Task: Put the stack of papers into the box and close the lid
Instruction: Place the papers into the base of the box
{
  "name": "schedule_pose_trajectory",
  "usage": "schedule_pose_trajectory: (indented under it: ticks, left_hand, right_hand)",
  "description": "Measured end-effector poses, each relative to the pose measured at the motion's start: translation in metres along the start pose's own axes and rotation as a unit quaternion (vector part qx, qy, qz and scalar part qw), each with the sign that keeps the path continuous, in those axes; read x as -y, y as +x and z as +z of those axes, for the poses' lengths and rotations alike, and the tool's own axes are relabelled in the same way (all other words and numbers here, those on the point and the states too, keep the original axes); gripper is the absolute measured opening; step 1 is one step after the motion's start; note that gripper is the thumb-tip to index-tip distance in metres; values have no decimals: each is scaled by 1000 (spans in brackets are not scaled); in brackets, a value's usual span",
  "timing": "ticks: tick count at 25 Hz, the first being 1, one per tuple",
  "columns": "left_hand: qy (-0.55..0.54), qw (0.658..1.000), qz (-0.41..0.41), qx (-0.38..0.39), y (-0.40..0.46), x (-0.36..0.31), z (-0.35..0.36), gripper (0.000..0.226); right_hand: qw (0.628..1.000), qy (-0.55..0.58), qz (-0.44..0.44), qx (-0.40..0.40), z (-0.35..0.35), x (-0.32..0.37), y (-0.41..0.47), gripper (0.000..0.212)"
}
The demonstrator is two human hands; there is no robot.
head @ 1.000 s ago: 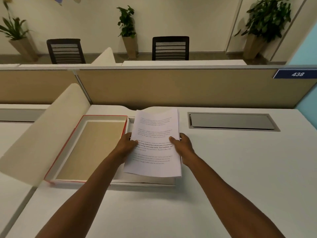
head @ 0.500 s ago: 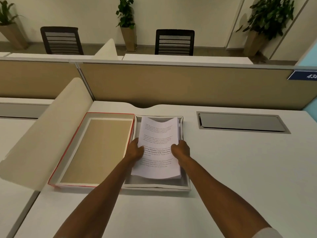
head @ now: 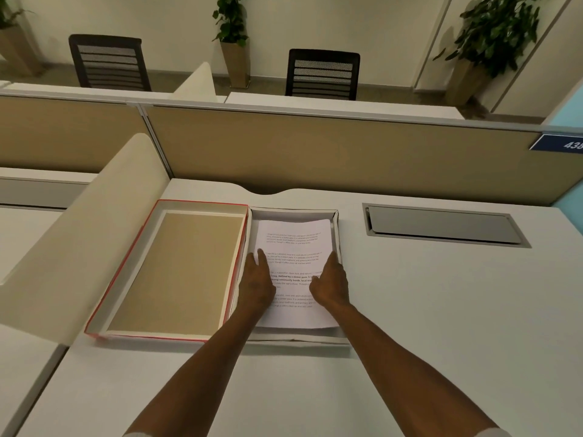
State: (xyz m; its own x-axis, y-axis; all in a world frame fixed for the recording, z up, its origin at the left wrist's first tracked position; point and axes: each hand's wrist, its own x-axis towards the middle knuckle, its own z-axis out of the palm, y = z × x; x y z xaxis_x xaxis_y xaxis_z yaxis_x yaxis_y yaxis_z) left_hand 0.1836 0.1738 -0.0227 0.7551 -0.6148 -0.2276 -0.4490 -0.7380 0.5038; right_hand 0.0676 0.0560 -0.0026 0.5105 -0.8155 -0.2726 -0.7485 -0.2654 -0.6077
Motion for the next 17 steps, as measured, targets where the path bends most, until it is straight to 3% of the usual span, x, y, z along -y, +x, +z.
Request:
schedule_pose_trajectory:
  ticks: [4, 10, 14, 17]
  left_hand:
    - [38, 999, 17, -18, -3, 7, 5, 60]
    - [73, 996, 39, -12, -6, 10, 5, 62]
    - [52, 998, 39, -18, -10, 5, 0, 60]
    - [-41, 995, 60, -74, -22, 3, -12, 51]
  right_hand:
    - [987, -145, -73, 9, 8, -19, -11, 86]
    - [957, -245, -151, -27, 17, -31, -12, 62]
    - [953, -249, -175, -1, 17, -41, -18, 62]
    - [967, -169, -189, -2, 11, -36, -25, 64]
